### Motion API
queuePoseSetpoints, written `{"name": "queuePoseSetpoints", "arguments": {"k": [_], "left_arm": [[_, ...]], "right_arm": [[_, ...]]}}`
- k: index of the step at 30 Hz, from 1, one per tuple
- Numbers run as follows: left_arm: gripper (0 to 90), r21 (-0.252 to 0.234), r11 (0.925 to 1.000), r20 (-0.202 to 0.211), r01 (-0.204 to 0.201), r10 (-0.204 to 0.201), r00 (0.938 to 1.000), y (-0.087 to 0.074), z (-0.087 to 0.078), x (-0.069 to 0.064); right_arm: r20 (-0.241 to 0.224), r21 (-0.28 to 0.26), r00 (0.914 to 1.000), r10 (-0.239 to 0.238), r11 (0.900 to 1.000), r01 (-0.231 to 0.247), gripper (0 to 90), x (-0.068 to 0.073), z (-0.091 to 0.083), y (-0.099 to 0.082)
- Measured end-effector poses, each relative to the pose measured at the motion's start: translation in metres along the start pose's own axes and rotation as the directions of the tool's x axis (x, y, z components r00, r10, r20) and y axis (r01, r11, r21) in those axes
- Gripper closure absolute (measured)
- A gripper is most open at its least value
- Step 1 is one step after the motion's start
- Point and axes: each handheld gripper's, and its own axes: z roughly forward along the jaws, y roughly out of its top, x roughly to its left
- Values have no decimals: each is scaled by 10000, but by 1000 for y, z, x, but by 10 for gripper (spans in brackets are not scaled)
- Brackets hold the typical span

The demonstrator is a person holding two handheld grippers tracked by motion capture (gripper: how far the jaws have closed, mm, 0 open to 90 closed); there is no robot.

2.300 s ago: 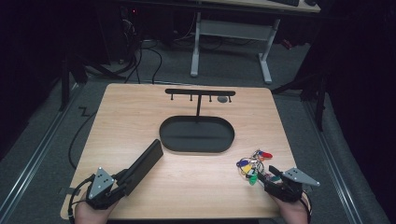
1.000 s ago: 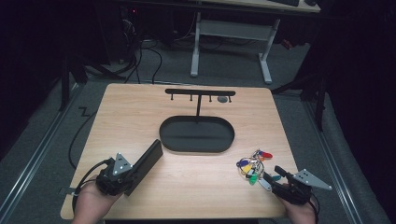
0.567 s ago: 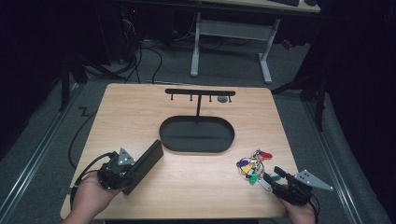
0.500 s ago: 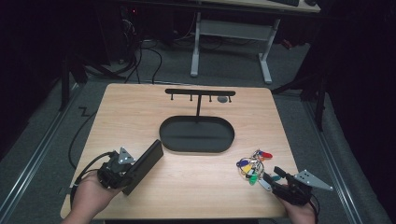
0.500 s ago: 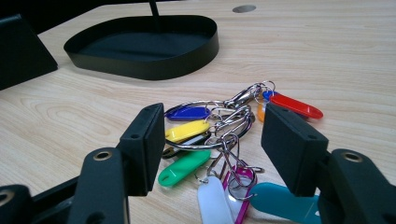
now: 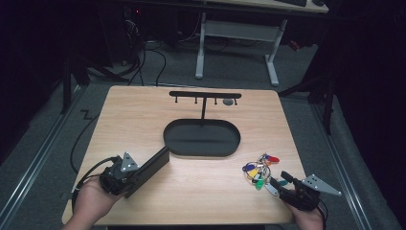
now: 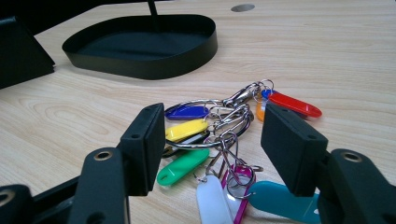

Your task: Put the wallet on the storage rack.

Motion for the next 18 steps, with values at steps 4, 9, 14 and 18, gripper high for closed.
{"name": "queuePoseSetpoints", "arguments": {"k": [4,9,14,18], "left_arm": [[756,-183,9998,58,-86,87,9999,2,-5,2],[759,-512,9983,-142,-282,275,9995,8,-13,4],[759,-848,9954,-296,-454,430,9986,16,-17,5],[759,-953,9927,-442,-738,698,9966,24,-18,4]], "right_arm": [[32,18,10000,58,10000,-58,402,0,0,0],[7,25,10000,-38,10000,38,405,0,0,0],[26,33,10000,-26,10000,26,406,0,0,0],[27,51,10000,-41,10000,41,406,0,0,0]]}}
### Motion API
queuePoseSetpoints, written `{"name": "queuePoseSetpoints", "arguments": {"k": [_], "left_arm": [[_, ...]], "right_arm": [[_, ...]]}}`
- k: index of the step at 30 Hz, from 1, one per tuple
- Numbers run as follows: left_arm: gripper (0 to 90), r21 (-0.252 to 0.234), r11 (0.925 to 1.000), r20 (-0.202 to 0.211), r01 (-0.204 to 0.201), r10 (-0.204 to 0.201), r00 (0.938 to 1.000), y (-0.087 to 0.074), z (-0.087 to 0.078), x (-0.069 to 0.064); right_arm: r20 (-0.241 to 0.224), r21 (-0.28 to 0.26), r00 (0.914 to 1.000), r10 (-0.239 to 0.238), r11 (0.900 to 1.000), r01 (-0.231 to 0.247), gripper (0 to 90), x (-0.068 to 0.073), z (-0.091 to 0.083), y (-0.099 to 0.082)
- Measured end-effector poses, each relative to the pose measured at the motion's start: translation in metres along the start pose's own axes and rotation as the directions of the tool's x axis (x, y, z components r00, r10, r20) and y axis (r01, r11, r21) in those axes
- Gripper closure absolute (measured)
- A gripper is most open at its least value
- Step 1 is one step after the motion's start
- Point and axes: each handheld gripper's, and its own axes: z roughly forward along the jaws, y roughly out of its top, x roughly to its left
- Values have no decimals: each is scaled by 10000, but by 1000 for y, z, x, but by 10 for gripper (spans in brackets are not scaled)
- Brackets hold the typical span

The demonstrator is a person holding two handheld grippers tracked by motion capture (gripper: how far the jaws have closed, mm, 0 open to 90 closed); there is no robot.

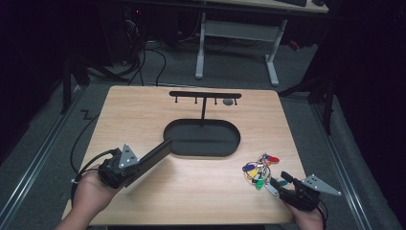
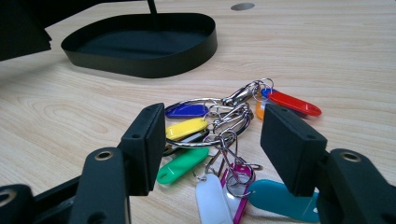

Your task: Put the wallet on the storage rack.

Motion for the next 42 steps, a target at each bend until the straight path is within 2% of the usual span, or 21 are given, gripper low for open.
{"name": "queuePoseSetpoints", "arguments": {"k": [11,17,25,32,42], "left_arm": [[759,-437,9976,-6,-536,536,9986,25,7,-2],[761,-367,9961,-125,-798,794,9968,42,15,-1],[761,-577,9925,-8,-1077,1079,9942,60,25,3],[761,-629,9859,3,-1553,1556,9878,76,38,3],[762,-818,9783,-3,-1906,1912,9815,99,53,0]], "right_arm": [[27,59,10000,-61,10000,61,407,1,0,0],[117,111,9996,-254,9996,252,406,2,-3,-1],[277,139,9992,-280,9995,276,405,2,-7,-3],[495,233,9985,-239,9995,228,406,0,-14,-8],[723,194,9974,-67,9998,53,406,-4,-29,-16]]}}
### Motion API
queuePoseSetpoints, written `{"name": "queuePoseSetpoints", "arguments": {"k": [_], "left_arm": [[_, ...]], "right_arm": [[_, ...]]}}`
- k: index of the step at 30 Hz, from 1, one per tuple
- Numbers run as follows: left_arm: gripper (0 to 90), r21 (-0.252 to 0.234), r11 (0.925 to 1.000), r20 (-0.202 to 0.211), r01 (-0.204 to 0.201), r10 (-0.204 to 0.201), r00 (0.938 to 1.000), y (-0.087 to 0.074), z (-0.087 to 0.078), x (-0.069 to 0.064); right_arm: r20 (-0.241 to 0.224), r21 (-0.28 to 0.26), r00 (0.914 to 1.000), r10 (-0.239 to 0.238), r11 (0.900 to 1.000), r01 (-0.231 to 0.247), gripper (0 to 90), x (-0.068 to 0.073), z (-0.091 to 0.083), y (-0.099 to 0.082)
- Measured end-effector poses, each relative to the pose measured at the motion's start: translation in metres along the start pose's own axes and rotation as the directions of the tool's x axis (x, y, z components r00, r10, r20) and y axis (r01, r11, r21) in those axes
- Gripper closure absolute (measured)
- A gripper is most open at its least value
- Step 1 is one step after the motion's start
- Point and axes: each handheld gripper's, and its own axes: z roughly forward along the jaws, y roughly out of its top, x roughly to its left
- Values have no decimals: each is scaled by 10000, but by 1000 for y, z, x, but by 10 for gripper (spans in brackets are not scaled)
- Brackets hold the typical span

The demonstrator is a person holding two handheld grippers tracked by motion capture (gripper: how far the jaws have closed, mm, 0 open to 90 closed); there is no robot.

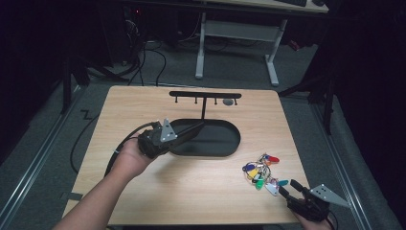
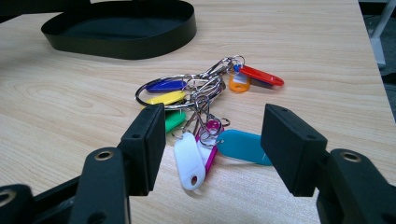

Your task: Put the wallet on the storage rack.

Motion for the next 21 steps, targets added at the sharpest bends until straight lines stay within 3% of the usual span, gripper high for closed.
{"name": "queuePoseSetpoints", "arguments": {"k": [14,21], "left_arm": [[764,-384,9977,-97,-560,557,9984,19,17,6],[765,-372,9934,96,-1084,1089,9940,31,39,4]], "right_arm": [[-101,144,9993,-362,9992,363,406,5,4,1],[-162,223,9989,-440,9988,443,407,5,5,0]]}}
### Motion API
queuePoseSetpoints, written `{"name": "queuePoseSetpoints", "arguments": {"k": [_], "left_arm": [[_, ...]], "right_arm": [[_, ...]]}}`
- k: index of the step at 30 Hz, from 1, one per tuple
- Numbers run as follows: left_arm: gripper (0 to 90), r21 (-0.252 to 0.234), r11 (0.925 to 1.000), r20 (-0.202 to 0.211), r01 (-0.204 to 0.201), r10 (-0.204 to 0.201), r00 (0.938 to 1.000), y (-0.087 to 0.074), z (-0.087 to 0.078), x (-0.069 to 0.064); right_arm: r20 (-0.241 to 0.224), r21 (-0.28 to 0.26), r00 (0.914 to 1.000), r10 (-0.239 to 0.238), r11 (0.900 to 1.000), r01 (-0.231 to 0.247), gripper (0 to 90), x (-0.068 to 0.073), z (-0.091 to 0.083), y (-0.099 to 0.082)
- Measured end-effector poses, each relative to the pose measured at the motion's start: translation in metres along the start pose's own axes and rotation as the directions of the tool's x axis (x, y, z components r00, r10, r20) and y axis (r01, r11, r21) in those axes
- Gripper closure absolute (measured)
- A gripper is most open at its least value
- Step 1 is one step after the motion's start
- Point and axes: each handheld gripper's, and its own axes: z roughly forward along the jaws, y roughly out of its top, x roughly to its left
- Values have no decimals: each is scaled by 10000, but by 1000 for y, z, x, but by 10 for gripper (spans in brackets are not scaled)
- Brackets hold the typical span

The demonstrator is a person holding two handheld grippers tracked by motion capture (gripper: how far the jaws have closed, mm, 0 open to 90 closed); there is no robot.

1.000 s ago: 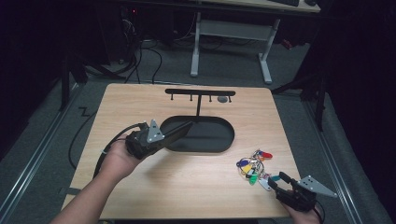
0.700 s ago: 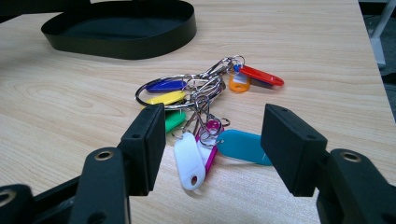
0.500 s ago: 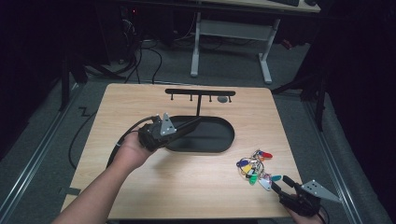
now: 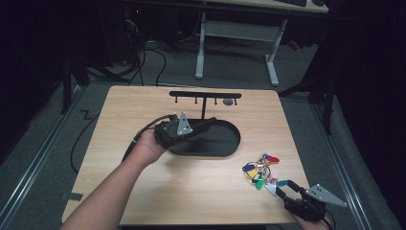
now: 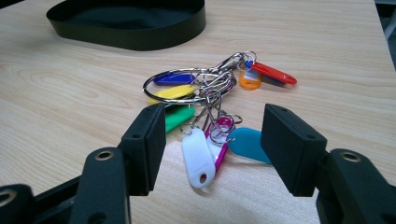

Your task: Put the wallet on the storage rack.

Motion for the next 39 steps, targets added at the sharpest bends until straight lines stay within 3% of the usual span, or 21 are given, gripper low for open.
{"name": "queuePoseSetpoints", "arguments": {"k": [6,11,15,19,20,21,22,23,26,30,36,39], "left_arm": [[769,-149,9994,169,-310,313,9994,6,21,-1],[769,-554,9976,337,-412,431,9985,11,35,1],[770,-463,9976,443,-508,529,9976,14,49,6],[769,-534,9971,523,-545,573,9970,15,56,8],[769,-391,9966,580,-729,751,9955,14,57,10],[768,-604,9965,574,-574,609,9965,13,60,9],[768,-386,9966,660,-724,749,9950,13,61,11],[768,-548,9967,613,-594,628,9961,12,63,10],[768,-627,9955,607,-707,745,9954,11,65,12],[768,-381,9919,444,-1212,1228,9914,9,67,13],[767,39,9895,455,-1443,1439,9885,3,71,16],[767,361,9848,317,-1697,1686,9852,0,74,16]], "right_arm": [[-8,-17,10000,79,10000,-79,408,-1,1,0],[-37,28,10000,37,10000,-37,408,-1,2,0],[-33,-13,10000,-15,10000,15,407,0,1,1],[-37,-6,10000,29,10000,-29,407,0,1,1],[-35,4,10000,49,10000,-49,407,0,1,0],[-33,11,9999,111,9999,-111,407,0,1,0],[-46,-15,10000,82,10000,-82,408,-1,1,0],[-31,-1,9999,141,9999,-141,407,-1,1,0],[-46,-7,9999,136,9999,-136,408,-1,1,0],[-90,44,9999,67,10000,-67,407,0,2,0],[-102,126,9999,7,9999,-6,406,1,3,0],[-98,116,10000,-16,9999,17,406,1,3,0]]}}
